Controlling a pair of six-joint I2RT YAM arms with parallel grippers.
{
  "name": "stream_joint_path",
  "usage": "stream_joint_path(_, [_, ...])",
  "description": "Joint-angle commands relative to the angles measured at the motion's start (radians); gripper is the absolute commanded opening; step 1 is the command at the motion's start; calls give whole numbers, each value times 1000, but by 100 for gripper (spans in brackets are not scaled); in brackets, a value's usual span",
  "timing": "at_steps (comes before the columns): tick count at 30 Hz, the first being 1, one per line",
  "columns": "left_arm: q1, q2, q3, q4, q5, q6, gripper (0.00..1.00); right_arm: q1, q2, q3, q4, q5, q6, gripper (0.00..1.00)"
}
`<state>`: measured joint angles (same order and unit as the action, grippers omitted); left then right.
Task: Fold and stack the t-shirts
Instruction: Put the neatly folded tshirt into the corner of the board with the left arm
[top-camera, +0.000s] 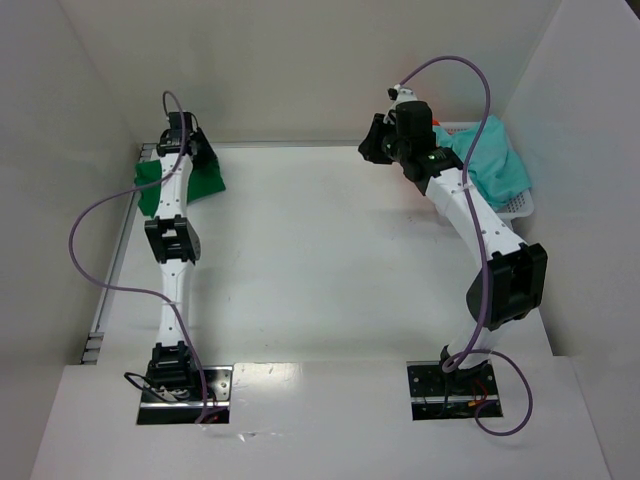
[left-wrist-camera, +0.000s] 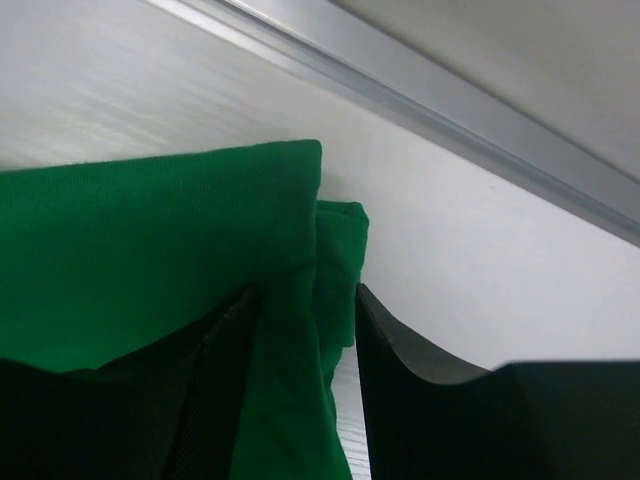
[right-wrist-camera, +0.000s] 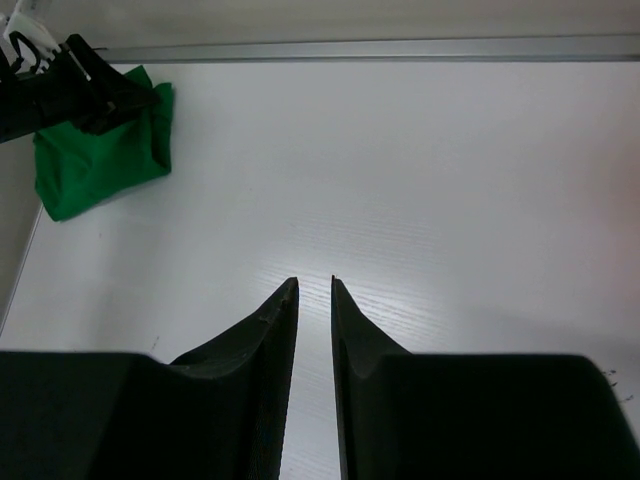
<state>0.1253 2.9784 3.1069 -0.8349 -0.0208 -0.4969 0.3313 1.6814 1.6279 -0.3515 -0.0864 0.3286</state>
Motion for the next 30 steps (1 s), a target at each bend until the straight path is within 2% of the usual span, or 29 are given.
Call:
stream_joint_path(1, [-7,53,27,43,208,-11,51,3,-49,6,16,5,4,25])
stream_joint_path(5, [-7,64,27,85,338,-20,51,3,-58,6,-3,5,13,25])
stream_joint_path(7, [-7,64,27,94,370,-20,55,3,-68,6,-13,14,13,25])
stream_joint_path(12, [-7,15,27,74,280,-20,65,3,-92,-13,-23,14,41,24])
stream_joint_path(15, [-7,-37,27,65,200,-20,75,3,-126,-39,-23,14,59,24])
stream_joint_path(21, [4,-168,27,28,29,9,76,3,-160,-69,-23,14,69,24])
stream_joint_path(25, [13,-228,27,-61,-104,27,76,3,-181,-69,-23,-6,78,24])
stream_joint_path(30, [31,-242,27,-161,-154,38,73,3,-201,-79,-23,-6,78,24])
